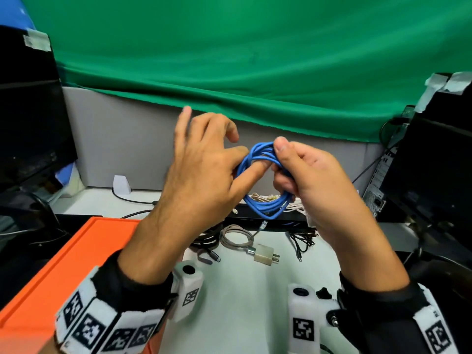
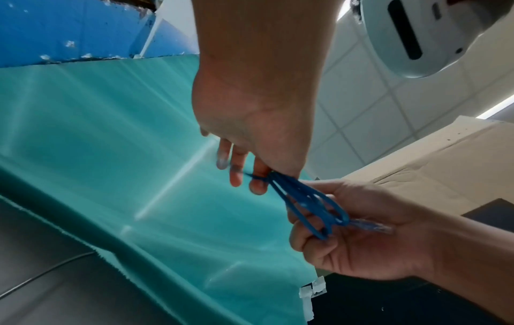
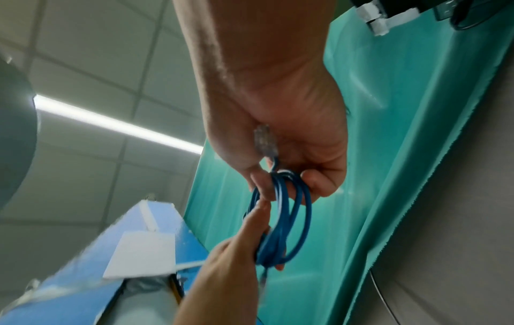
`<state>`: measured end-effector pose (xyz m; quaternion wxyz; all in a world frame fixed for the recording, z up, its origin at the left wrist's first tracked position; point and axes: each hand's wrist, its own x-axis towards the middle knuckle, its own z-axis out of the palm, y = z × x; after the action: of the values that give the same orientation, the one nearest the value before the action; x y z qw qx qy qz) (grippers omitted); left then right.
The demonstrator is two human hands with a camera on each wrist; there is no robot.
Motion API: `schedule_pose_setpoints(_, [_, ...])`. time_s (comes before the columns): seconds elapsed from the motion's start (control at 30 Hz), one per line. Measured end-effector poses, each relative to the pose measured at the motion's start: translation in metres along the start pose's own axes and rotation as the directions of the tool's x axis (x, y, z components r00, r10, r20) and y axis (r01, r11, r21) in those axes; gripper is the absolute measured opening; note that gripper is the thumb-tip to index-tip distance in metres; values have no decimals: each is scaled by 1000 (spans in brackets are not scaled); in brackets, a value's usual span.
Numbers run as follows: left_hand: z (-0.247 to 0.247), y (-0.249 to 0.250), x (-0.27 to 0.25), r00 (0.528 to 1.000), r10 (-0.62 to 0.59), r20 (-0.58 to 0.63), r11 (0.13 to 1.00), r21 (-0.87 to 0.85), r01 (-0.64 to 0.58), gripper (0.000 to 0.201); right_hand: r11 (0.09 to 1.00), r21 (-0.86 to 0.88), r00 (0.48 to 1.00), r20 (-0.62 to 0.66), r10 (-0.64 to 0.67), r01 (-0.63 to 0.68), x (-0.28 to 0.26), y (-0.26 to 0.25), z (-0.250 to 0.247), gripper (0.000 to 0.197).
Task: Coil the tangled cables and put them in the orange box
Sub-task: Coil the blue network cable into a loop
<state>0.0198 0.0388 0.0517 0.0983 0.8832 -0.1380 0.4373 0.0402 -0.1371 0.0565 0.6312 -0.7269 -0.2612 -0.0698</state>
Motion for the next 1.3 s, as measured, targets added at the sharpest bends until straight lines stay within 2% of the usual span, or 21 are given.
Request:
schedule_pose_setpoints(0.07, [4,-2,0,999,37,24,964,-263,-29,49,997,77,999,49,14,-18,-2,-2,-3,37])
schedule_pose_setpoints(0.13, [5,1,-1,992,9,123,860,-507,55,43,992,120,997,67,24,-32,-2,-3,-4,37])
schedule_pose_setpoints(0.23, [-1,4,-2,975,-2,224,779,-611,142,31,984,166,995,80,52,-65,-1,-4,-4,38])
schedule_pose_setpoints(0.3, [-4,5,-2,977,4,211,765,-630,133,30,977,205,991,126,39,-65,-1,-4,-7,36])
schedule_pose_setpoints(0.4, [-7,5,-1,988,-62,142,770,-623,138,28,970,243,972,222,-71,16,-2,-6,-17,27])
schedule_pose_setpoints(0.5, [-12,6,-1,990,-100,101,773,-619,141,24,975,194,950,269,-157,106,-4,-6,-29,31])
schedule_pose_setpoints(0.57, [-16,8,-1,992,-97,81,777,-617,127,25,981,137,946,273,-174,141,-7,-8,-35,34])
schedule_pose_setpoints(0.67, [-21,10,-1,994,-97,49,809,-578,107,24,990,71,950,282,-135,120,-12,-14,-35,35])
schedule_pose_setpoints(0.8, [-22,11,-1,994,-106,34,838,-535,108,29,972,-181,965,243,-102,149,-17,-22,-31,27])
schedule_pose_setpoints(0.93, [-23,8,-2,994,-104,33,847,-522,106,28,868,-439,960,246,-131,231,-23,-27,-40,24])
schedule_pose_setpoints(1.07, [-24,13,-3,996,-69,54,841,-534,87,23,754,-608,965,83,-251,248,-15,-20,-38,9])
schedule_pose_setpoints(1.1, [-23,15,-3,996,-64,68,825,-558,91,24,765,-600,965,45,-259,234,-12,-16,-34,10])
schedule_pose_setpoints(1.17, [-21,18,-3,994,-55,95,771,-629,103,26,877,-439,969,-51,-241,195,-5,-8,-24,9])
schedule_pose_setpoints(1.23, [-19,19,-3,994,-46,100,728,-678,102,25,976,-131,974,-122,-190,174,-1,-5,-14,10])
schedule_pose_setpoints(1.3, [-19,18,-2,995,-55,86,728,-679,98,24,980,169,990,-110,-90,108,1,-6,-7,10])
